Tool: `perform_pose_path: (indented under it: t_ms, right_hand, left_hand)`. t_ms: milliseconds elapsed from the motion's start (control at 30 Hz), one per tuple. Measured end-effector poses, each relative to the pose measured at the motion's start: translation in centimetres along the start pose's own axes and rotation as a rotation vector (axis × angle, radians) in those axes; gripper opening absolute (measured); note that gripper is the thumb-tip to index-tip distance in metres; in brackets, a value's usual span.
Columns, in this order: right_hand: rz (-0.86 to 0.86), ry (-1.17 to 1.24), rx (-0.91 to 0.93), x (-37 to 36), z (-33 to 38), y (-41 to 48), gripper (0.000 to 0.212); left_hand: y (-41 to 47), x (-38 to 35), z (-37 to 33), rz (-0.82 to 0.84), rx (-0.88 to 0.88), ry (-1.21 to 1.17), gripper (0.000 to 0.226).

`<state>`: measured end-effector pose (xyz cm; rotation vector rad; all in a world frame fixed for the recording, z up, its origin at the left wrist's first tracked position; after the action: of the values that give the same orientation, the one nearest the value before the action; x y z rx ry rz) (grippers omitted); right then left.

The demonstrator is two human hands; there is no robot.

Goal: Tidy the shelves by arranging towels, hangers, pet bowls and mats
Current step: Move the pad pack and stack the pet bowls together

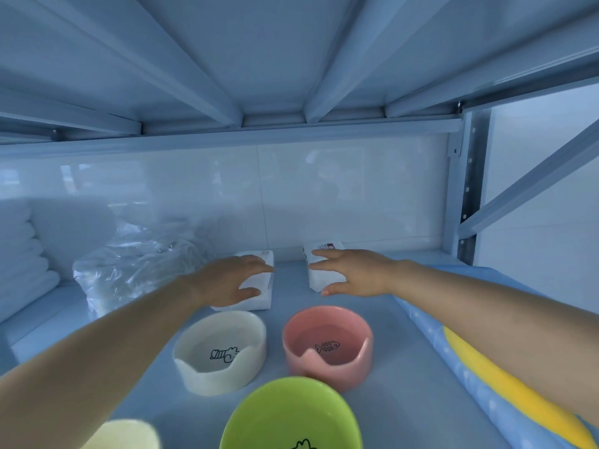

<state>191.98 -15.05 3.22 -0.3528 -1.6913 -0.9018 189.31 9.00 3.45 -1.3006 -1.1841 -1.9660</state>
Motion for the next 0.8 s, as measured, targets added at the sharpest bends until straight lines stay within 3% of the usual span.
perform_pose_path:
  t_ms: [333,567,800]
  right_hand:
    - [-0.026,0.105,0.023,-2.2,6.4,4.6,0.059]
    - [0.006,0.076,-0.048,-3.3,6.7,5.4,0.057]
    - [-0.013,0.094,-0.089,-3.7,6.8,6.0,0.058]
  left_hand:
    - [-2.8,-0.1,1.3,0.037,0.117,-0.056,0.058]
    - [-2.7,-1.5,2.3,0.095,0.145,-0.032,0.054]
    - [-2.2,-2.2,3.2,0.133,0.159,-0.059,0.069]
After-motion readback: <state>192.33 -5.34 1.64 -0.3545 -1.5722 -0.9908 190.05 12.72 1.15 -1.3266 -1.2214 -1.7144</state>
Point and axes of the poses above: each hand's wrist, its own y-axis towards the middle knuckle, its own x-axis out of the back of the hand, z = x × y, the point moved 3 cm from there along y, towards the middle knuckle, and after that the axes turned 14 degrees about -z, right-handed, at the moved point
